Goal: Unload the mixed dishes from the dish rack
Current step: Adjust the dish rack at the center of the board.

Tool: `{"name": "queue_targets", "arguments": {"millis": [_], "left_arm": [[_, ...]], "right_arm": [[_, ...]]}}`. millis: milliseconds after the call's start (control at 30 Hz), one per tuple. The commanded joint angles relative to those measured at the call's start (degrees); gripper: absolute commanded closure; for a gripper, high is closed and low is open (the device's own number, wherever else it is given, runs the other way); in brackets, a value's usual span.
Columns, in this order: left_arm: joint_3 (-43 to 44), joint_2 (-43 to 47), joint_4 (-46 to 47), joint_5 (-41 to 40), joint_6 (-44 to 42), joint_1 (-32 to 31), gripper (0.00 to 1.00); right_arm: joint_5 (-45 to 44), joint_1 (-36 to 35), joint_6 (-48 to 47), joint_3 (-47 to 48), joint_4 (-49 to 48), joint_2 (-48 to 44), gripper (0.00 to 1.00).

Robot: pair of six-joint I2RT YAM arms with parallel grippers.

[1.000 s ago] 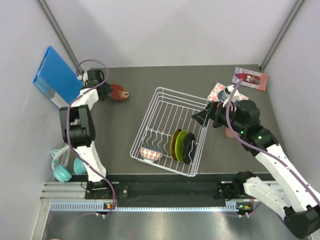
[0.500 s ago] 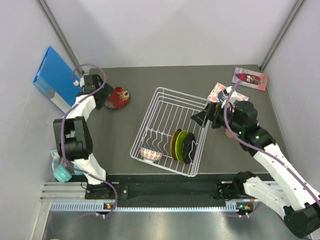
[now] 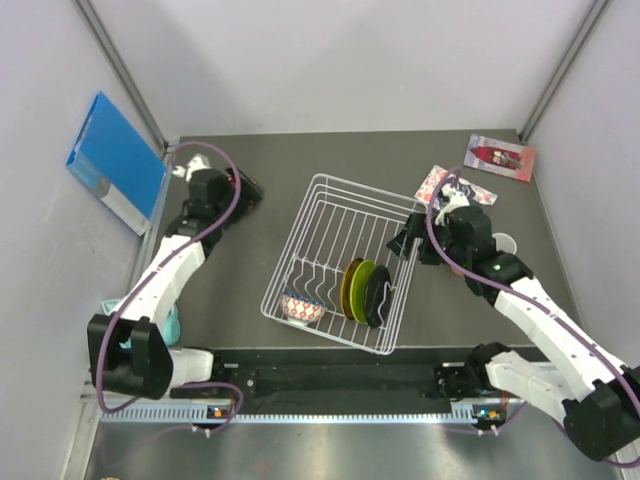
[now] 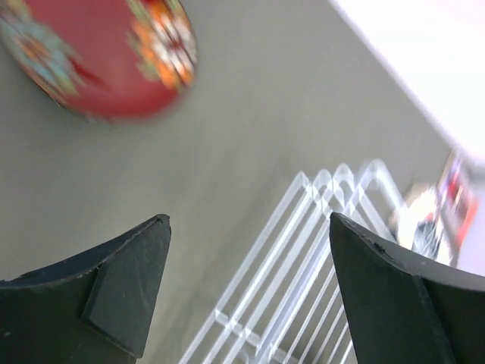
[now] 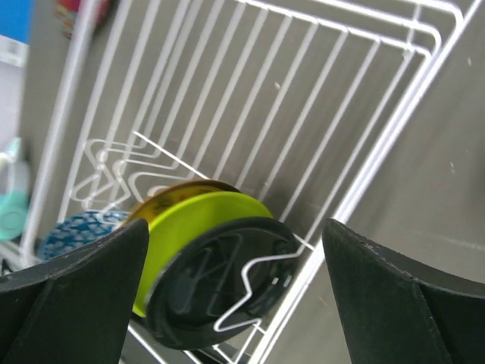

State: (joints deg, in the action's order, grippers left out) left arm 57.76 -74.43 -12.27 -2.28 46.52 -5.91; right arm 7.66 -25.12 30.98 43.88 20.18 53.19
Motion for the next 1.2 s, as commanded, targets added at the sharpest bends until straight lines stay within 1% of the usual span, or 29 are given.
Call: {"name": "queue_targets", "arguments": {"millis": [0, 33, 67, 200, 400, 500, 600, 700, 733, 767, 800, 833, 867, 900, 933, 1033, 1067, 1100, 1133, 1167], "left_arm": [[-3.3, 3.6, 0.0, -5.2, -4.0, -6.6, 0.11], [-3.4, 3.7, -1.1, -6.4, -4.4, -8.7, 0.11], [-4.3, 4.2, -1.1, -6.9, -4.9, -9.4, 0.11], [-6.0, 5.3, 0.2, -7.2, -5.8, -10.1, 0.1], [-5.9, 3.2, 0.2, -4.8, -7.9, -10.2, 0.11], [-6.7, 1.9, 0.9, -2.4, -8.6, -10.7, 0.12], [-6.9, 1.0, 0.7, -1.9, -9.3, -11.5, 0.13], [-7.0, 0.5, 0.6, -1.9, -9.9, -12.3, 0.15], [-7.0, 0.3, 0.3, -1.9, -10.0, -12.8, 0.19], [-7.0, 0.1, 0.3, -1.8, -10.2, -13.1, 0.24], [-7.0, -0.1, 0.2, -1.6, -10.2, -13.3, 0.35], [-6.9, -0.2, 0.0, -1.3, -10.4, -13.9, 0.44], [-7.0, -0.3, 0.1, -1.3, -10.4, -14.1, 0.54], [-7.0, -0.4, -0.1, -1.4, -10.4, -14.5, 0.57], [-7.0, -0.4, 0.0, -1.6, -10.7, -15.0, 0.6], [-7.1, -0.8, -0.5, -1.9, -10.8, -15.7, 0.62], [-7.2, -0.9, -0.6, -1.7, -10.8, -15.9, 0.62], [-7.3, -1.1, -0.6, -1.7, -10.8, -16.0, 0.61], [-7.6, -1.0, -0.6, -1.8, -10.7, -16.4, 0.59], [-7.7, -1.0, -0.6, -1.8, -10.5, -16.6, 0.54]], "right_arm": [[-3.6, -1.8, -0.6, -1.0, 0.9, 1.0, 0.05], [-4.2, -1.9, -0.4, -1.5, 0.8, 0.8, 0.05], [-4.5, -2.0, -0.2, -1.8, 0.6, 0.6, 0.05], [-8.9, -2.6, 0.2, -1.7, 1.7, 0.2, 0.05], [-8.6, -2.6, -0.3, -2.4, 2.1, 4.3, 0.07], [-8.4, -3.3, -0.2, -2.9, 0.7, 7.2, 0.09], [-8.9, -3.8, -0.5, -2.8, -0.1, 9.5, 0.1], [-8.2, -4.0, -0.9, -2.9, -1.5, 11.2, 0.18], [-7.9, -4.1, -0.9, -2.8, -1.7, 11.6, 0.26], [-7.8, -4.1, -0.8, -2.8, -2.2, 11.9, 0.31], [-7.9, -4.2, -0.7, -2.8, -2.7, 12.2, 0.35], [-7.8, -4.2, -0.7, -2.7, -3.0, 12.3, 0.45], [-7.8, -4.2, -0.7, -2.7, -3.2, 12.4, 0.5], [-7.8, -4.2, -0.7, -2.4, -3.2, 12.6, 0.54], [-7.8, -4.3, -0.7, -2.0, -3.2, 12.7, 0.61], [-7.9, -4.3, -1.1, -0.8, -2.8, 13.3, 0.67], [-7.8, -4.4, -1.2, -0.4, -2.6, 13.4, 0.67], [-7.8, -4.5, -1.3, 0.3, -2.4, 13.6, 0.68], [-7.8, -4.4, -1.6, 0.7, -2.2, 13.8, 0.71], [-7.8, -4.4, -1.7, 0.9, -2.2, 14.0, 0.74]]}}
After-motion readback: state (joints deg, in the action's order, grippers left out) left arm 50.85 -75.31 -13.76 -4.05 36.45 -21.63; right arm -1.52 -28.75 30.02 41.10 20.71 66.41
